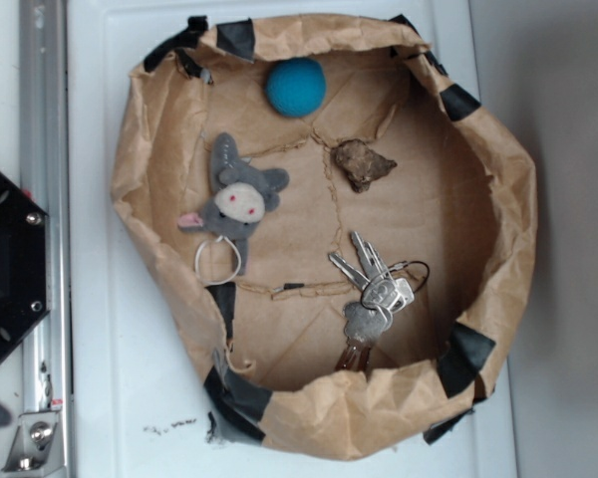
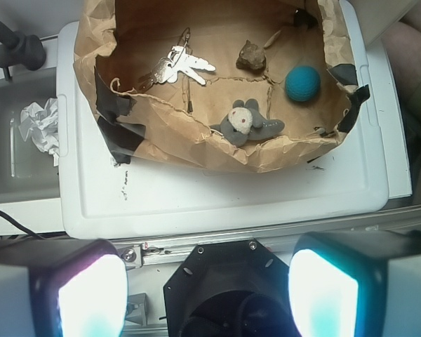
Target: Grab the silver keys.
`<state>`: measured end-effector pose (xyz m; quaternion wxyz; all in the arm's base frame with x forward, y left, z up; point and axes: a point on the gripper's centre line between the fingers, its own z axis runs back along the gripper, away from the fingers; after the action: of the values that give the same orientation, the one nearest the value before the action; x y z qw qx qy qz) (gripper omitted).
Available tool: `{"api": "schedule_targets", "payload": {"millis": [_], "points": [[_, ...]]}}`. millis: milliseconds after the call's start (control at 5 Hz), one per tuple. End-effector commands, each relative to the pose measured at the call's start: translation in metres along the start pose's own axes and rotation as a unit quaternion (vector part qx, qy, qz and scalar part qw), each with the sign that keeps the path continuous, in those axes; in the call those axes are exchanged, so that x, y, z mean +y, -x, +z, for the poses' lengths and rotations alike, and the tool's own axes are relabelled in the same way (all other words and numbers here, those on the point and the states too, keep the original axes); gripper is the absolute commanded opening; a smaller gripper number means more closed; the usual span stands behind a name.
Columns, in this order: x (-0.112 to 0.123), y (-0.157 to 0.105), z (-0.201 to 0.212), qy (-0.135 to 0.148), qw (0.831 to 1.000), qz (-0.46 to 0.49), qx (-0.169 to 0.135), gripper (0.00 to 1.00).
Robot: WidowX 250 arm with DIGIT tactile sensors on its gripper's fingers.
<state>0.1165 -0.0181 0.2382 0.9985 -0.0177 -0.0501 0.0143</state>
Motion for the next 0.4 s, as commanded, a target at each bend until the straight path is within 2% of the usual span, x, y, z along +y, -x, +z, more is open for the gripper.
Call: {"api": "schedule_targets", "payload": {"millis": [0,200], "points": [[0.0,0.0,0.0,0.0,1.0,0.0,0.0,1.0],[-0.003,-0.04,-0.013,0.008,1.0,-0.002,-0.009,1.0]]}}
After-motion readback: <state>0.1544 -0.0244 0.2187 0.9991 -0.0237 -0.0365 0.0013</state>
